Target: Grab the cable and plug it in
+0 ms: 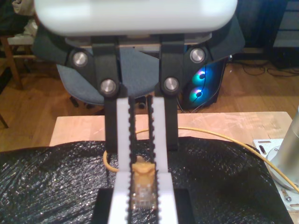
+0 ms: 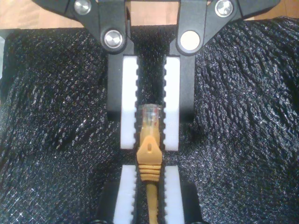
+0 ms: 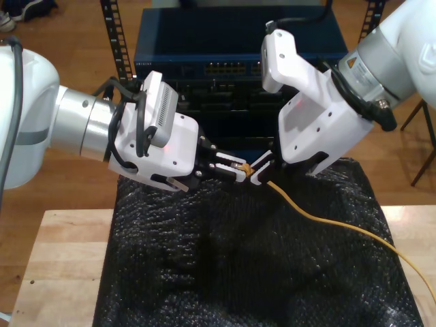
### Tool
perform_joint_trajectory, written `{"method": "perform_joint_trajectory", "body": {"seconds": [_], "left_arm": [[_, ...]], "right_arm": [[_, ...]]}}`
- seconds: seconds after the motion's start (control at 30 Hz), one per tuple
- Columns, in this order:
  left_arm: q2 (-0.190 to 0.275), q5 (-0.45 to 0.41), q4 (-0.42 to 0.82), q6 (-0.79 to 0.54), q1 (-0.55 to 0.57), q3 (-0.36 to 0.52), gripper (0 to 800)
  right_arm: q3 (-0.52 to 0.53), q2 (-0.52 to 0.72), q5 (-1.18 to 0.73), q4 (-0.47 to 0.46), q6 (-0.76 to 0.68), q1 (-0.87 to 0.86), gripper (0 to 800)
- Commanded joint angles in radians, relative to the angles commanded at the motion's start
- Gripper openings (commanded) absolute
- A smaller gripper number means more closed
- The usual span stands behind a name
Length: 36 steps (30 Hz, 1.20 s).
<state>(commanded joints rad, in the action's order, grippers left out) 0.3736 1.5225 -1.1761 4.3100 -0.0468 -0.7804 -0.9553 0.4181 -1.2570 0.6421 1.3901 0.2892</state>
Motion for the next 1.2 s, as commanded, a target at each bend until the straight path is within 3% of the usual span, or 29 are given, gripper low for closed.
{"method": "perform_joint_trajectory", "body": {"seconds": [0.2, 0.3, 0.37, 0.5, 0.57, 0.63, 0.67, 0.93, 1.2], "left_arm": [[0.000, 0.000, 0.000, 0.005, 0.000, 0.000, 3], [0.000, 0.000, 0.000, 0.006, 0.000, 0.000, 3], [0.000, -0.002, 0.000, 0.006, 0.000, 0.000, 3], [0.000, -0.003, 0.000, 0.008, 0.000, 0.003, 5], [0.000, -0.003, 0.000, 0.008, 0.000, 0.008, 6], [-0.003, -0.003, -0.002, 0.008, -0.002, 0.008, 15], [-0.008, -0.003, -0.002, 0.009, -0.002, 0.008, 21], [-0.057, 0.040, -0.009, 0.020, -0.006, 0.000, 28], [-0.075, 0.075, -0.058, 0.028, -0.014, -0.008, 28]], "right_arm": [[0.002, 0.006, 0.000, 0.000, 0.000, -0.003, 130], [0.003, 0.009, -0.002, 0.000, 0.000, -0.005, 282], [0.005, 0.014, -0.002, -0.002, 0.002, -0.006, 296], [0.009, 0.048, -0.003, -0.005, 0.002, -0.006, 411], [0.009, 0.055, -0.005, -0.006, 0.006, -0.006, 514], [0.009, 0.069, -0.005, -0.008, 0.009, -0.006, 708], [0.009, 0.072, -0.005, -0.008, 0.011, -0.005, 757], [0.014, 0.075, -0.005, -0.008, 0.057, -0.005, 796], [0.009, 0.084, -0.015, -0.008, 0.149, -0.005, 798]]}}
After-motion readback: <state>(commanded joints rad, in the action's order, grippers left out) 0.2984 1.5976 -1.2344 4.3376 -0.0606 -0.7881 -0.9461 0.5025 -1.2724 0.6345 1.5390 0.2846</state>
